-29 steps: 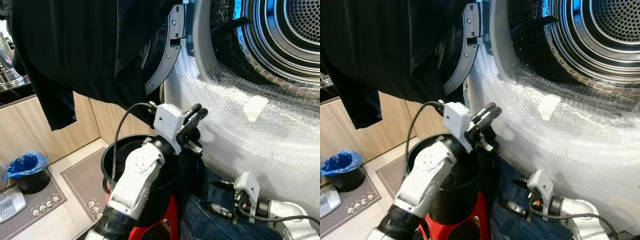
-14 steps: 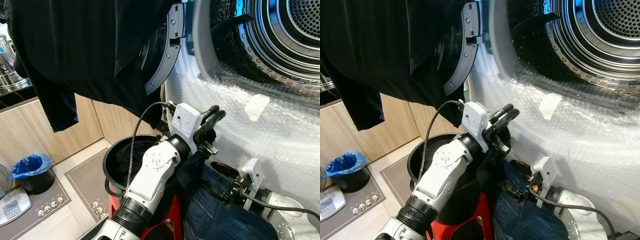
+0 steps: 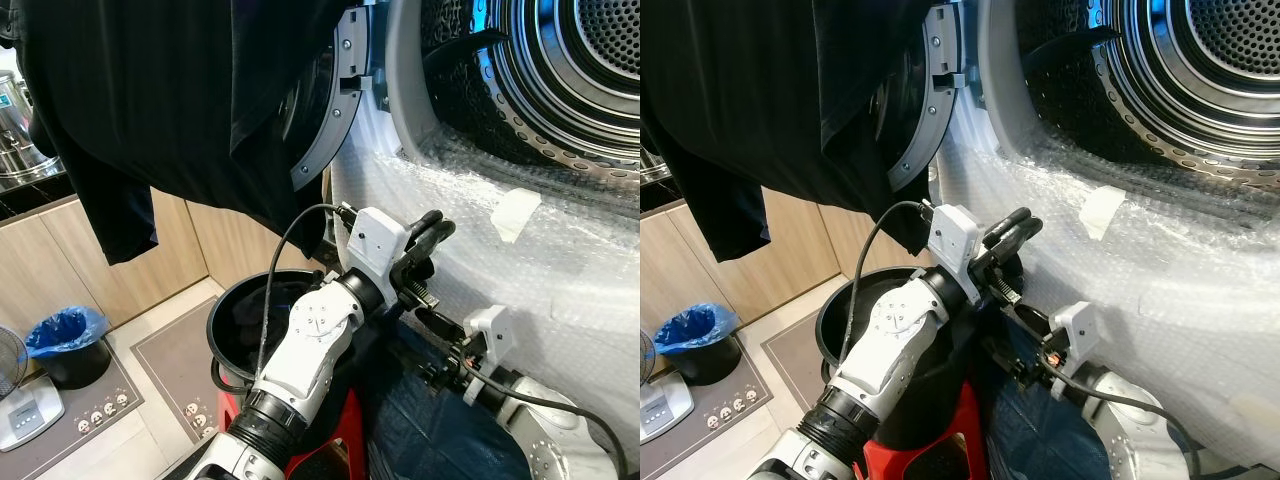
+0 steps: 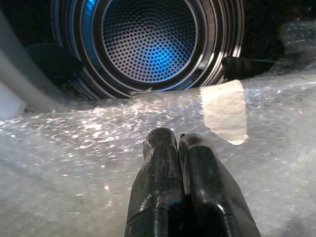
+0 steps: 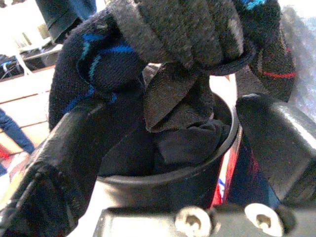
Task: Clothes washing
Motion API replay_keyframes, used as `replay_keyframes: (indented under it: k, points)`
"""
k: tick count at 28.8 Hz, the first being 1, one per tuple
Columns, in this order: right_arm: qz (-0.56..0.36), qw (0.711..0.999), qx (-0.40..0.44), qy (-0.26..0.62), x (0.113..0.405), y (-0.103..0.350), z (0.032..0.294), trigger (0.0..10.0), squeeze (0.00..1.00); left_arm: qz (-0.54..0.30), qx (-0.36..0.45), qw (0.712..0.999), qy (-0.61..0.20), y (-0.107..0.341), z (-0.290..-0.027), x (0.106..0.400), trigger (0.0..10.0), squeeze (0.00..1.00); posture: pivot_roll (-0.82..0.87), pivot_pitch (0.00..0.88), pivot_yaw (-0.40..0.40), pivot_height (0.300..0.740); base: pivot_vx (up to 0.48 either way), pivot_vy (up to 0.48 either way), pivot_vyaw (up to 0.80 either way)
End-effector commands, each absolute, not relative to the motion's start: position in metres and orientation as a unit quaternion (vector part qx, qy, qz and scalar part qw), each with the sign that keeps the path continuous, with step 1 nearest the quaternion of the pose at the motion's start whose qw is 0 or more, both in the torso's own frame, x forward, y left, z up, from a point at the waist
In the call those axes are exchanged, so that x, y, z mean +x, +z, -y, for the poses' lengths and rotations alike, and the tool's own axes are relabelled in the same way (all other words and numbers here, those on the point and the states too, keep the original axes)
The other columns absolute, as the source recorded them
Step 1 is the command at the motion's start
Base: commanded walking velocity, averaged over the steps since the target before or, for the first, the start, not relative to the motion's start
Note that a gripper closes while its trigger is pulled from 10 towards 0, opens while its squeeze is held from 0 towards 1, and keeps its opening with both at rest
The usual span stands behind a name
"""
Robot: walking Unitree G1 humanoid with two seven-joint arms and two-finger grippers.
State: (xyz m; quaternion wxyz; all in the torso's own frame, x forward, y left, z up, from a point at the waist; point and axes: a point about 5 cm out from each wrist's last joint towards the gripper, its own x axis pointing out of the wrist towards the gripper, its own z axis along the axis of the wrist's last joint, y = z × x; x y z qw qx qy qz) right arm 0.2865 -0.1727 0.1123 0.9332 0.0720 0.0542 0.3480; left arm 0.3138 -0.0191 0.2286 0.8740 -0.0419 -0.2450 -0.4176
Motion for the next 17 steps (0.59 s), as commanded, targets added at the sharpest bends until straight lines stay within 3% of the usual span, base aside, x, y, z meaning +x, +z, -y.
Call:
replay_keyframes:
  k: [1,13,14,15,17]
  points:
    - [-0.039,0.935,0.073,0.346,0.289,0.118,0.168,10.0,0.00,0.298,-0.071,0.844,-0.440,0.260,0.044,0.302,10.0,0.00,-0.12,0.000,0.067,0.740,0.000,0.000,0.00]
    - [0.004,0.946,0.113,0.303,0.296,0.122,0.145,10.0,0.00,0.308,-0.095,0.837,-0.443,0.266,0.053,0.294,10.0,0.00,-0.11,0.000,0.058,0.740,0.000,0.000,0.00]
    - [0.009,0.948,0.119,0.296,0.297,0.124,0.143,9.0,0.00,0.309,-0.097,0.835,-0.444,0.266,0.054,0.293,10.0,0.00,-0.11,0.000,0.057,0.740,0.000,0.000,0.00]
    - [0.015,0.949,0.122,0.292,0.297,0.126,0.143,4.7,0.00,0.310,-0.097,0.835,-0.445,0.266,0.055,0.293,10.0,0.00,-0.11,0.000,0.056,0.740,0.000,0.000,0.00]
    - [0.026,0.951,0.130,0.280,0.298,0.131,0.142,2.7,0.00,0.311,-0.098,0.833,-0.447,0.267,0.056,0.291,10.0,0.00,-0.11,0.000,0.054,0.740,0.000,0.000,0.00]
